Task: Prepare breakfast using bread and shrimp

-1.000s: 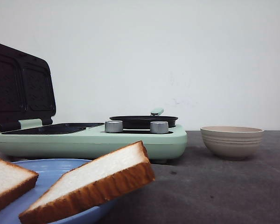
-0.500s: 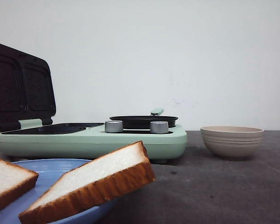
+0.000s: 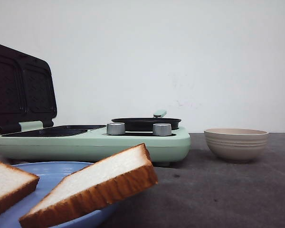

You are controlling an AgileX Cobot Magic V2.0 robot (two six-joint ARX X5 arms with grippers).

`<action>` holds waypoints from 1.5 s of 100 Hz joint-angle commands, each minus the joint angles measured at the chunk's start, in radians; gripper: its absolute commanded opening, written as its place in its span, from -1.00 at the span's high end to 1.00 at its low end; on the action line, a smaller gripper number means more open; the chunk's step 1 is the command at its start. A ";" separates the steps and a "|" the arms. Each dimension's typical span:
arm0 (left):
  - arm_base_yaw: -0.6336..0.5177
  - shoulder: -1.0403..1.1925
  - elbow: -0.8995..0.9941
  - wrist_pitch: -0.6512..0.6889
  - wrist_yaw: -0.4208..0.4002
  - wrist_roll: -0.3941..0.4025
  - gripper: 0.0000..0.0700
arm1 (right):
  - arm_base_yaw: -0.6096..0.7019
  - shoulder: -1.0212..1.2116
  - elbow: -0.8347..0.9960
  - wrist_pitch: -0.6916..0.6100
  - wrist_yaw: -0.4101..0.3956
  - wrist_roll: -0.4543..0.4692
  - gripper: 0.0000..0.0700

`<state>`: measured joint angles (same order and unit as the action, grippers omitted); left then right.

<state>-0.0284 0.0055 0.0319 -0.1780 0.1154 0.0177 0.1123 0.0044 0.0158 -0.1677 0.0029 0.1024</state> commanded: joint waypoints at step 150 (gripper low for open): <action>0.000 0.552 0.654 -0.612 0.080 -0.291 0.96 | 0.002 0.581 0.588 -0.499 -0.274 0.303 1.00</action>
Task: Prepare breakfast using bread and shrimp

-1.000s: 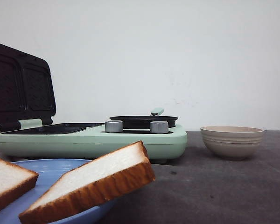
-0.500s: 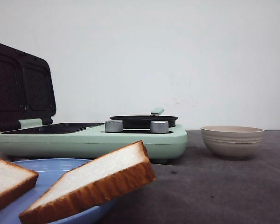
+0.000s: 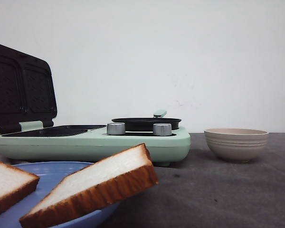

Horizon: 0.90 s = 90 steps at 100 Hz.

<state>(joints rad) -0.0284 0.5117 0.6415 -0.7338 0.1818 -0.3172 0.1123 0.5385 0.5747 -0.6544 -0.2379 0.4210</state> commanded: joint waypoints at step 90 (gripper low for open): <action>0.000 0.338 0.091 -0.396 0.171 0.123 -0.41 | 0.002 0.101 0.048 -0.055 -0.342 -0.067 -0.24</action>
<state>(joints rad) -0.0284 0.8135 0.7170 -1.1297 0.3447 -0.2188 0.1120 0.6327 0.6067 -0.7044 -0.5739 0.3664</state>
